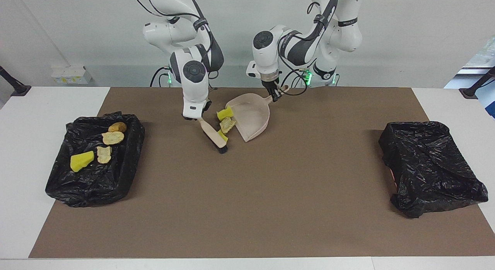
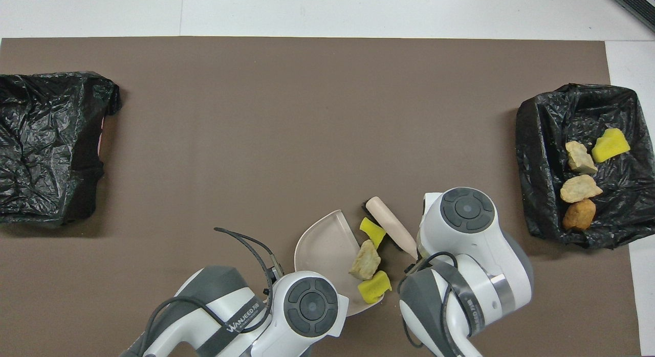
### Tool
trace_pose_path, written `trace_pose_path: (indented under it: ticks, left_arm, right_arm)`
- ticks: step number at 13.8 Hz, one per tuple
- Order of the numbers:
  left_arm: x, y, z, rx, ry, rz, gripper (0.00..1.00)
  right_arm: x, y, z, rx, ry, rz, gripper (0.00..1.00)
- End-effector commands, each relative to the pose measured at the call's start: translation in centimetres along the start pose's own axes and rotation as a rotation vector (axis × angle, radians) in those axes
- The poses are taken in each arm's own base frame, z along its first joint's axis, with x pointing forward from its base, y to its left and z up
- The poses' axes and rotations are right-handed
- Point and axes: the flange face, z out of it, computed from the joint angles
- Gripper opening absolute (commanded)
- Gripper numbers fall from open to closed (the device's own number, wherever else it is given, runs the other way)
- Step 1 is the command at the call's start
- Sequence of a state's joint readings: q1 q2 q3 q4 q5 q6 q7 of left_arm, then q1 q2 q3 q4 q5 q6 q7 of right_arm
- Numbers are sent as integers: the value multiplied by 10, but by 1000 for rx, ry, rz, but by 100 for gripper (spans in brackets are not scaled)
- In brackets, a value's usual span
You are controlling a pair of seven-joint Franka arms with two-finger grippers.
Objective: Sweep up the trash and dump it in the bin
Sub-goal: 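Brush the gathered pieces into the dustpan with the right gripper, then carry the dustpan to the other black bag and tip it with the left gripper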
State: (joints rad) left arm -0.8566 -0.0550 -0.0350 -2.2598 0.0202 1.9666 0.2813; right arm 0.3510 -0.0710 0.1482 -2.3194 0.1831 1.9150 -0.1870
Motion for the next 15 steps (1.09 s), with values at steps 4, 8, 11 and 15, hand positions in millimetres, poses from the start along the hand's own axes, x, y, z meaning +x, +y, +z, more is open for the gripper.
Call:
trace_pose_path:
  ticks: [4,8,11,15]
  left_arm:
    - [-10,-15,5,-15,28,49,0]
    - [-9,-36,3,-19,37,145,0]
    - [-15,-60,-12,-13,69,167,0]
    - [-45,-105,-49,16,137,197,0]
  right_arm:
    - [0,-32,-20,136,16,94,0]
    - [-12,28,-71,85,-19,160,0]
    - [-20,49,-106,9,-29,177,0]
    - [-26,49,-122,-17,-11,295,0]
